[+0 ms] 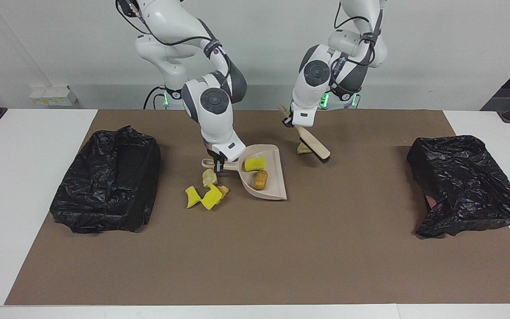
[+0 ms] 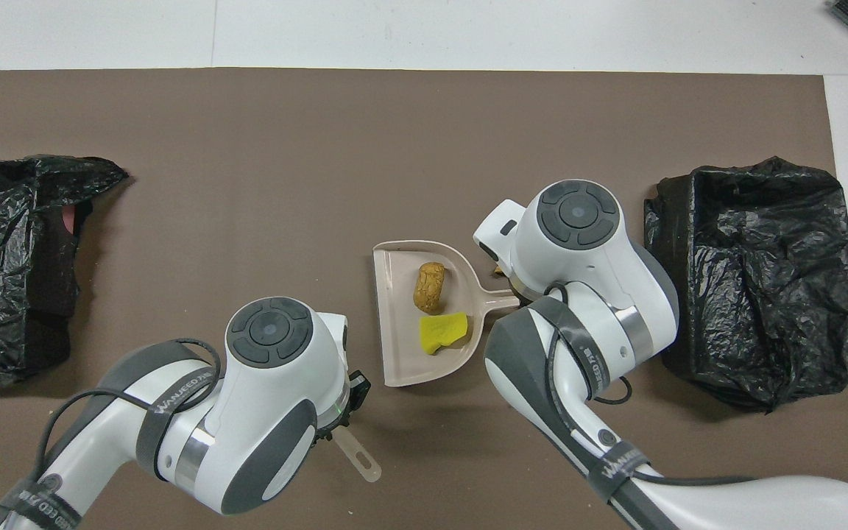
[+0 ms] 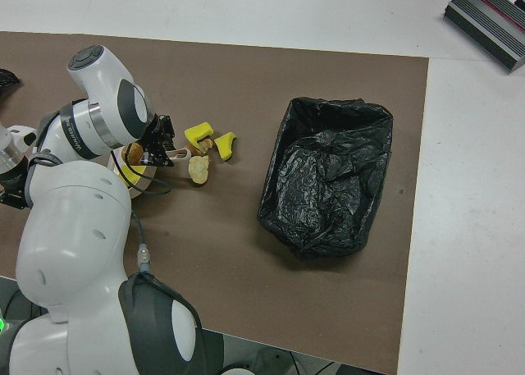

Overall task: Sweep and dump trash in bin
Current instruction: 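Sweep the debris into the dustpan with the left gripper's brush, then sweep more chunks into the dustpan with the brush in the left gripper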

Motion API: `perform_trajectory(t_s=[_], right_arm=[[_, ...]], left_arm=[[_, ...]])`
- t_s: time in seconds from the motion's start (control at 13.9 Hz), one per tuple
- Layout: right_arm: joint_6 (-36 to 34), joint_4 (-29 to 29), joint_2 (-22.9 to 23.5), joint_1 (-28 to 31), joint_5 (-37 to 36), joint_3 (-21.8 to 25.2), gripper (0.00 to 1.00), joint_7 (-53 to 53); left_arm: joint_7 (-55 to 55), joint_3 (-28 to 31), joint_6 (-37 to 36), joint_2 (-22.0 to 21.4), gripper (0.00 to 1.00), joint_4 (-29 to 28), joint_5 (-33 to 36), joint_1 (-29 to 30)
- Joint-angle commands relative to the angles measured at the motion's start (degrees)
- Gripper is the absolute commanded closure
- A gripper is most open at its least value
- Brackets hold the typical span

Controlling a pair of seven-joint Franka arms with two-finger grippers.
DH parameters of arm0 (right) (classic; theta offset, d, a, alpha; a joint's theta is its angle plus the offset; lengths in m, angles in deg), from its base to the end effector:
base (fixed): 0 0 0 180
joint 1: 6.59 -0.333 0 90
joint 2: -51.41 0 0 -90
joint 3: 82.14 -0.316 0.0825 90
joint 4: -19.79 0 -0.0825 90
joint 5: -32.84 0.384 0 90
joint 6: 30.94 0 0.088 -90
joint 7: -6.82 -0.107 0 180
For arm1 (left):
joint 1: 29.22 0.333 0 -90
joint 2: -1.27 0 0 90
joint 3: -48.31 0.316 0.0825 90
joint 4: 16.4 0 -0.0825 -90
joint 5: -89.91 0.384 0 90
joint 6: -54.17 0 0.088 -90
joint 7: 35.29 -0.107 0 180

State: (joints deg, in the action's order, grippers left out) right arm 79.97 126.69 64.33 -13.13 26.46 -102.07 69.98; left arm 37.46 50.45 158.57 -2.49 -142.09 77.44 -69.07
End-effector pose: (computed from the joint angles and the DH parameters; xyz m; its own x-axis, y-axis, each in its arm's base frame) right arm 0.5402 0.2500 0.3912 -0.0426 0.9957 -0.0822 0.9927 0.0329 -0.1158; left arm 0.3720 -0.3098 0.3938 0.7164 0.6441 -0.2681 0.5987 -0.7649 -0.2375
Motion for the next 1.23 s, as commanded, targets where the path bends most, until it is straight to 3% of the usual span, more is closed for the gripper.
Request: perform_trajectory(t_s=[0.0,0.22,0.43,0.87,1.08,1.15], right_arm=[[4.4,9.0,-6.4,-0.5,0.3,-0.6,1.0,-2.2],[8.8,12.3,-6.8,-1.6,0.6,-1.8,1.0,-6.6],[10.7,12.5,-5.8,-1.8,0.6,-1.8,1.0,-6.8],[11.7,12.8,-4.7,-2.6,0.2,-1.8,1.0,-10.2],[11.4,12.7,-4.6,-2.6,0.2,-1.8,1.0,-10.2],[11.4,12.7,-4.6,-2.6,0.3,-1.8,1.0,-10.2]], left_arm=[[6.1,0.2,0.2,-6.9,1.0,-8.6,1.0,-1.4],[5.8,0.1,6.0,-13.0,1.0,-18.0,1.0,-3.2],[1.6,0.0,15.3,-12.5,1.0,-20.8,0.8,-3.0],[-26.5,0.0,24.5,-9.4,1.0,-19.1,-9.7,-3.8],[-34.9,0.0,28.3,-1.0,1.0,-12.2,-11.8,-8.9],[-35.8,0.0,28.2,-0.1,1.0,-10.3,-11.7,-9.9]])
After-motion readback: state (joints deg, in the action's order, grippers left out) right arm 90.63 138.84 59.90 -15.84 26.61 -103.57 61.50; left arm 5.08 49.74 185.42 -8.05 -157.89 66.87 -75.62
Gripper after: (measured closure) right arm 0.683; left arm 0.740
